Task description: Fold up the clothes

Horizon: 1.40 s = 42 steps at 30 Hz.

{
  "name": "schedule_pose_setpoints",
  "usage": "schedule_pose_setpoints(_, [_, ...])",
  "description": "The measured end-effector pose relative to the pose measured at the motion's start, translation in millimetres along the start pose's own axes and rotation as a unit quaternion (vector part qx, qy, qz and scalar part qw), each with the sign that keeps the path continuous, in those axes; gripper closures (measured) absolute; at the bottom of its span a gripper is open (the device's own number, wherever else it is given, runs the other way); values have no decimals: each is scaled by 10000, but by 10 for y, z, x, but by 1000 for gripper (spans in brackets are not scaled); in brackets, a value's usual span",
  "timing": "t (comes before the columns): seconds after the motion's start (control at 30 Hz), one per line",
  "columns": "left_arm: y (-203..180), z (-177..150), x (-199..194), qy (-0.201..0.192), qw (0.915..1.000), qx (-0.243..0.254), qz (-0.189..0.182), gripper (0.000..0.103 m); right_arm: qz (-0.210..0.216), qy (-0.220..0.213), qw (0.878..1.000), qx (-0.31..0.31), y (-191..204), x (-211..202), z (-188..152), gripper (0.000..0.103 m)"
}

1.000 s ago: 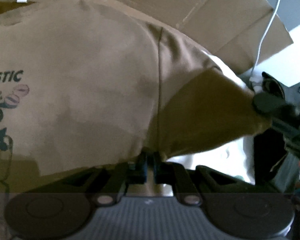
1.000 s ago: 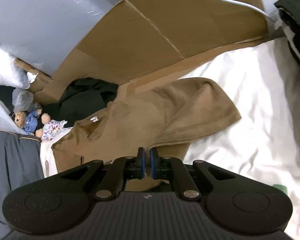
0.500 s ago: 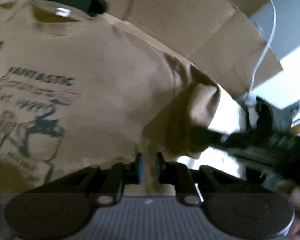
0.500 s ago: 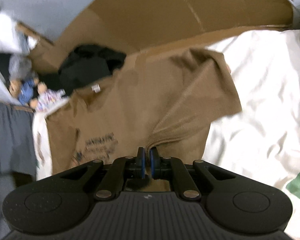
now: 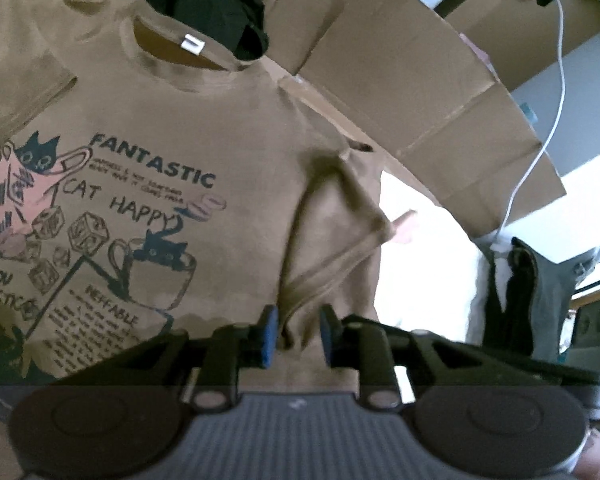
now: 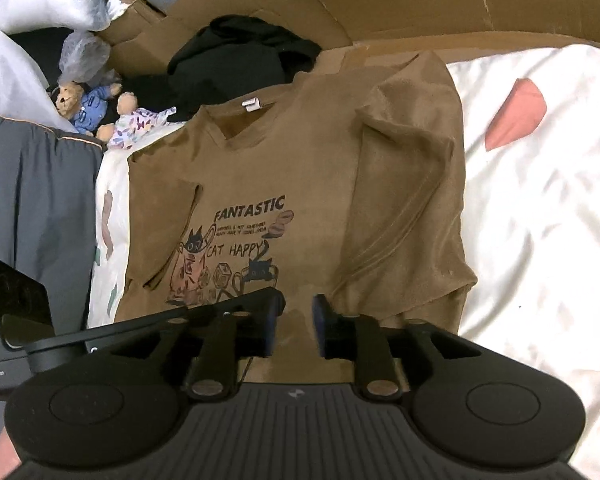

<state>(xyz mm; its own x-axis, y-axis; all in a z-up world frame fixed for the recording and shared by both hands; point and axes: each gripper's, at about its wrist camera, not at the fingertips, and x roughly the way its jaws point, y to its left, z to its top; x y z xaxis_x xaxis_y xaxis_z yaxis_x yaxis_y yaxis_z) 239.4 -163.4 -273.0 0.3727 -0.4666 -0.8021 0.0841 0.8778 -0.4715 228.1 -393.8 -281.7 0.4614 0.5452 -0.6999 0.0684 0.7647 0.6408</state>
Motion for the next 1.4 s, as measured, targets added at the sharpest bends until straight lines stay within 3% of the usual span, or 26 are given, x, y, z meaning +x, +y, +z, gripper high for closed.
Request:
schedule_pose_setpoints(0.13, [-21,92,17,-70,9998,134,97,61,-113,-137,9998,105,-98,-53,75,67])
schedule_pose_setpoints(0.4, [-208,304,235,-56,9994,329,-48,59,-344,-684,9966,297,-520,-152,389,67])
schedule_pose_setpoints(0.67, [-222,442,391,-67,9994,335,-17,57,-544,-695,9955,-346,-665,101,667,67])
schedule_pose_setpoints(0.97, [6,529,459,-41,9999,99,-8,57,-852,-637,9892,-1008,-557,422,762,67])
schedule_pose_setpoints(1.07, [98,536,447,-47,10000,5,-51,57,-814,-548,9872,-1259,-508,457,745,97])
schedule_pose_setpoints(1.4, [488,572,341,-155,9994,-323,-11,57,-109,-365,9913,-1262,-156,586,735,97])
